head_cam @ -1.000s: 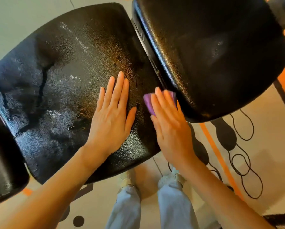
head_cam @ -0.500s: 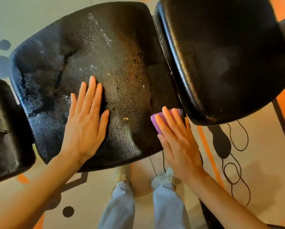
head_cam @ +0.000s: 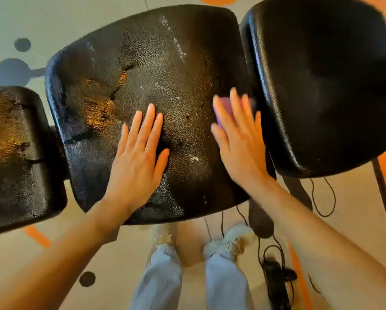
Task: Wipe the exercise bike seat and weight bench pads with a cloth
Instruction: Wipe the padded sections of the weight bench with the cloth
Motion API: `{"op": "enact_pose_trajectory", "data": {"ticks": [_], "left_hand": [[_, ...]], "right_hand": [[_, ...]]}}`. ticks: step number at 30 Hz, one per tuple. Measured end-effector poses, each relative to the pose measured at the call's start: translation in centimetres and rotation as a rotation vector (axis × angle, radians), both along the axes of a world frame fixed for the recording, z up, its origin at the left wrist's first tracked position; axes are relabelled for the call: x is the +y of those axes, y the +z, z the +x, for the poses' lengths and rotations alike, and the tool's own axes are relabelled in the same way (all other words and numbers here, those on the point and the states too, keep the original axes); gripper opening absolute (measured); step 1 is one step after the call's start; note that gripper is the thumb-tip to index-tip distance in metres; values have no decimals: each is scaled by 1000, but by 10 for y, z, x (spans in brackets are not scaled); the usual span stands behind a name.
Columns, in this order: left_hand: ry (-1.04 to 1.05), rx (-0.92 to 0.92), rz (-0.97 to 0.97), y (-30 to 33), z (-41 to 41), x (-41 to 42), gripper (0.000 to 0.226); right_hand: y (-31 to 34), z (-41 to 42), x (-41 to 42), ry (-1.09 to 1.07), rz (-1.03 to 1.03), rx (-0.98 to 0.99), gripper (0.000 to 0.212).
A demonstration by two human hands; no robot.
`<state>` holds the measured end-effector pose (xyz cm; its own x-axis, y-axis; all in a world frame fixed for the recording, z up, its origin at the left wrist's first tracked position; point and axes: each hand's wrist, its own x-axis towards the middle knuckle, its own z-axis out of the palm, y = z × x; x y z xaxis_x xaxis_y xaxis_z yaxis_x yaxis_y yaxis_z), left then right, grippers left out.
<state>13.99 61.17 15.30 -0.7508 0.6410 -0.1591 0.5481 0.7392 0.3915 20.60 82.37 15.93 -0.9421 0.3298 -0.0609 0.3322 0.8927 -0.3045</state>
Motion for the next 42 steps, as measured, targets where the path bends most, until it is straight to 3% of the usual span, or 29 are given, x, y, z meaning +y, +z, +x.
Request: {"op": "enact_pose_trajectory", "data": {"ticks": [2, 7, 14, 19, 26, 32, 38, 40, 42], "left_hand": [[2, 3, 2, -2, 1, 0, 64], [-1, 5, -1, -1, 0, 0, 64], [-2, 7, -28, -3, 1, 1, 64], [3, -12, -7, 2, -1, 1, 64], [94, 13, 72, 9, -26, 12, 64], [172, 52, 37, 1, -57, 28, 63], [157, 80, 25, -1, -56, 29, 64], [156, 82, 35, -2, -56, 30, 64], [159, 71, 46, -2, -56, 30, 64]], "right_hand": [[-4, -17, 4, -20, 26, 11, 50], [20, 113, -37, 98, -74, -86, 48], [3, -4, -5, 136, -19, -21, 47], [19, 109, -30, 225, -91, -30, 46], [-5, -54, 19, 43, -62, 19, 50], [12, 77, 5, 182, -109, -56, 49], [-5, -108, 45, 45, -33, 61, 53], [-9, -107, 46, 33, -37, 70, 53], [-4, -40, 34, 91, -71, 3, 53]]}}
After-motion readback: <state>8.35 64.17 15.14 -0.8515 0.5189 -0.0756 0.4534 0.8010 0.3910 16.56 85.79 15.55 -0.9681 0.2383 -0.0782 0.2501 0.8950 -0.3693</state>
